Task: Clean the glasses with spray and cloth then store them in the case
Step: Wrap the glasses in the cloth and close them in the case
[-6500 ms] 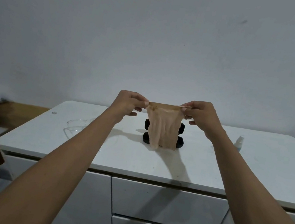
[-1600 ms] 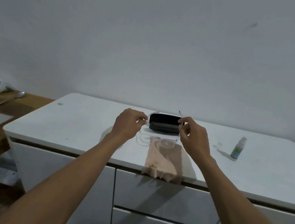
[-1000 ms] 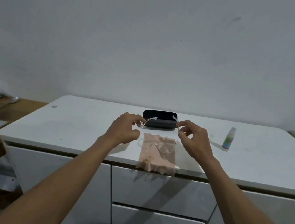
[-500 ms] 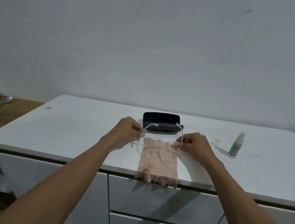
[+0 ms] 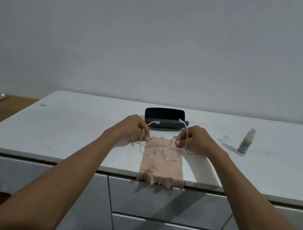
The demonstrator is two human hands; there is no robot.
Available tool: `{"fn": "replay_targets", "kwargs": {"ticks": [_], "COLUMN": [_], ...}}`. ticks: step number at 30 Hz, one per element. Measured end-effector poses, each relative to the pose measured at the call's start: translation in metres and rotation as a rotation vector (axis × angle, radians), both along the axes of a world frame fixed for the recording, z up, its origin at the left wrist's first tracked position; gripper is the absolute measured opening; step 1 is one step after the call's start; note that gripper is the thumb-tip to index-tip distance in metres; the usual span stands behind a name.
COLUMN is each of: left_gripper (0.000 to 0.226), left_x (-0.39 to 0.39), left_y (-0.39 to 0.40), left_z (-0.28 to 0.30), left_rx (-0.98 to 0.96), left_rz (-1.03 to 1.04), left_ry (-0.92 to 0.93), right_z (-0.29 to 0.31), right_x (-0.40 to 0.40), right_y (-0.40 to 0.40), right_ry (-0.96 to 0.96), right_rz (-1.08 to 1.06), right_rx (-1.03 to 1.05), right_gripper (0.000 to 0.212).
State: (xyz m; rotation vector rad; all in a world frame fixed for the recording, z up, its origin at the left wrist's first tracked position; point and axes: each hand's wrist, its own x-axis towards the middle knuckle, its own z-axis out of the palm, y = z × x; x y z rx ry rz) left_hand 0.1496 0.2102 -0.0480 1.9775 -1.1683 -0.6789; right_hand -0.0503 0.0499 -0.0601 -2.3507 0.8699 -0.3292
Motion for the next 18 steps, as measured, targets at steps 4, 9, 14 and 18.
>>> {"fn": "replay_targets", "kwargs": {"ticks": [4, 9, 14, 18], "left_gripper": [0.007, 0.015, 0.018, 0.021], "left_x": [0.003, 0.000, 0.010, 0.010], "left_y": [0.005, 0.012, 0.013, 0.013], "left_z": [0.000, 0.006, 0.009, 0.014], "left_rx": [-0.053, -0.081, -0.006, 0.102], "left_rz": [-0.007, 0.017, -0.004, -0.029], "left_ry": [0.119, 0.236, 0.192, 0.241], "right_z": [0.004, 0.007, 0.012, 0.014], "right_x": [-0.004, -0.003, -0.008, -0.012], "right_y": [-0.002, -0.005, -0.005, -0.007], "right_ry": [-0.081, -0.206, -0.137, -0.085], "right_rz": [0.005, 0.046, 0.042, 0.066], "right_rx": [0.096, 0.276, 0.355, 0.413], "right_gripper": [0.012, 0.007, 0.016, 0.023]}}
